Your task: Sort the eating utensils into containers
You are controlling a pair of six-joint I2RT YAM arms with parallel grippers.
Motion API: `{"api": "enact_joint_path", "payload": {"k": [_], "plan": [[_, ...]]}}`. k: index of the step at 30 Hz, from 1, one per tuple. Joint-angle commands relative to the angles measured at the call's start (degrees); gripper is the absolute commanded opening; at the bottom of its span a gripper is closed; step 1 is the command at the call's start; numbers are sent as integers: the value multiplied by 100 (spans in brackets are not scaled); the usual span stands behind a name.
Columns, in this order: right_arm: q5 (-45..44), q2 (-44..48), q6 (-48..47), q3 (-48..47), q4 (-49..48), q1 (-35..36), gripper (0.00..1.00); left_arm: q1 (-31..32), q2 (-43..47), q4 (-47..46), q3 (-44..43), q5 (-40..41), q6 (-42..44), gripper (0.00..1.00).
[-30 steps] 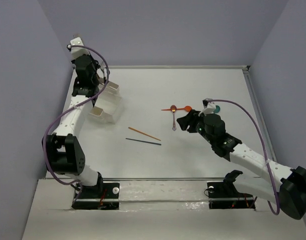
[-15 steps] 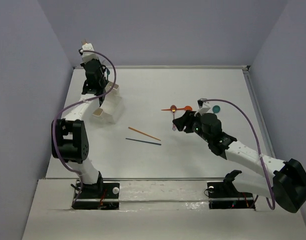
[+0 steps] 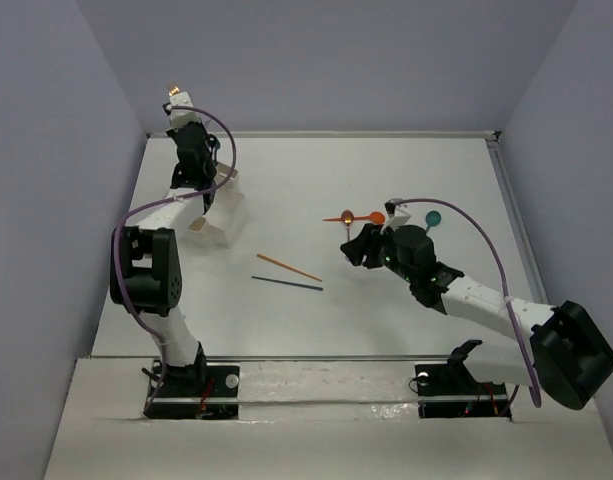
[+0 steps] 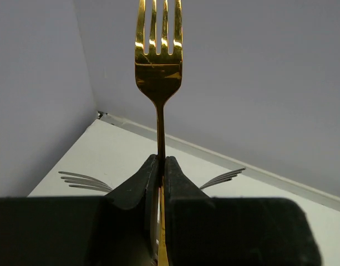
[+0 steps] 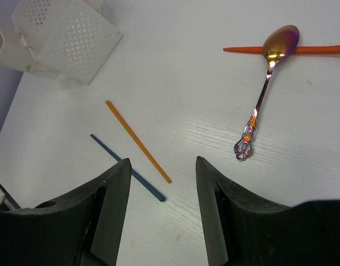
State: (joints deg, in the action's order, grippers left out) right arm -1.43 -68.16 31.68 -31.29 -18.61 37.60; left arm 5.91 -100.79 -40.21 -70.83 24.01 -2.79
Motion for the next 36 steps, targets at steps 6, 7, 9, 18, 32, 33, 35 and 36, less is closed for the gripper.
{"api": "enact_joint_path", "payload": {"k": [6, 7, 9, 18, 32, 33, 35, 36], "plan": [[230, -250, -162, -316, -530, 54, 56, -2, -116, -804, 183, -63, 68, 0], [318, -276, -171, -360, -564, 54, 56, -2, -125, -848, 192, -63, 59, 0], [354, -356, -154, -387, -582, 54, 56, -2, -151, -875, 236, -54, 68, 0], [328, -479, -171, -554, -530, 54, 56, -2, -37, -937, 447, 86, 68, 25], [196, -426, -232, -791, -73, 54, 56, 156, 630, -392, 53, -387, -354, 88], [187, -435, -241, -808, -12, 54, 56, 225, 701, -331, -9, -423, -354, 89], [196, -461, -250, -879, 208, 54, 56, 375, 841, -216, -158, -458, -363, 91], [196, -505, -285, -914, 278, 54, 56, 376, 973, -172, -203, -467, -372, 91]]}}
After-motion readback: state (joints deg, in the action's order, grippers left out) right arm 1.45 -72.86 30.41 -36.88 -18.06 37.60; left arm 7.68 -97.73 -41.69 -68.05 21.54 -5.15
